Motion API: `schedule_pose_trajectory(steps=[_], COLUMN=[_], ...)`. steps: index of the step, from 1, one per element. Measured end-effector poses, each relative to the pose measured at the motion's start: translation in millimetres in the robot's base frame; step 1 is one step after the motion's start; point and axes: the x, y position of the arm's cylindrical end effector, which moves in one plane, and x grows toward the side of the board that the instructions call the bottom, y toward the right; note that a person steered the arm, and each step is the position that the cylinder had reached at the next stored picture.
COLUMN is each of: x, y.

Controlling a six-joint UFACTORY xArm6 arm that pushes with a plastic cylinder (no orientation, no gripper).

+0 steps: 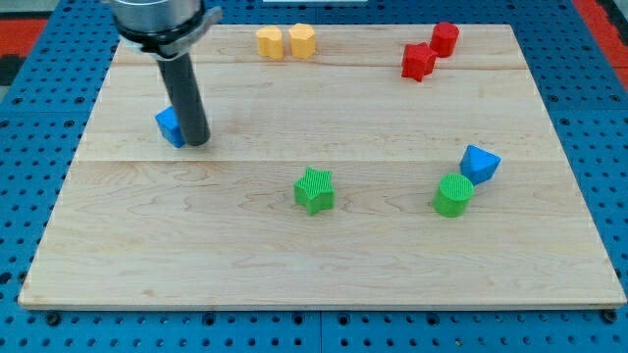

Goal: Move the blue cube to the center left

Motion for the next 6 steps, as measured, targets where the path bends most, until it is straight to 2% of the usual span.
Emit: schedule_pose_trajectory(steps=[1,3,4,5,6], x=[-2,-41,-10,-5,-23], y=[-1,18,56,15,33])
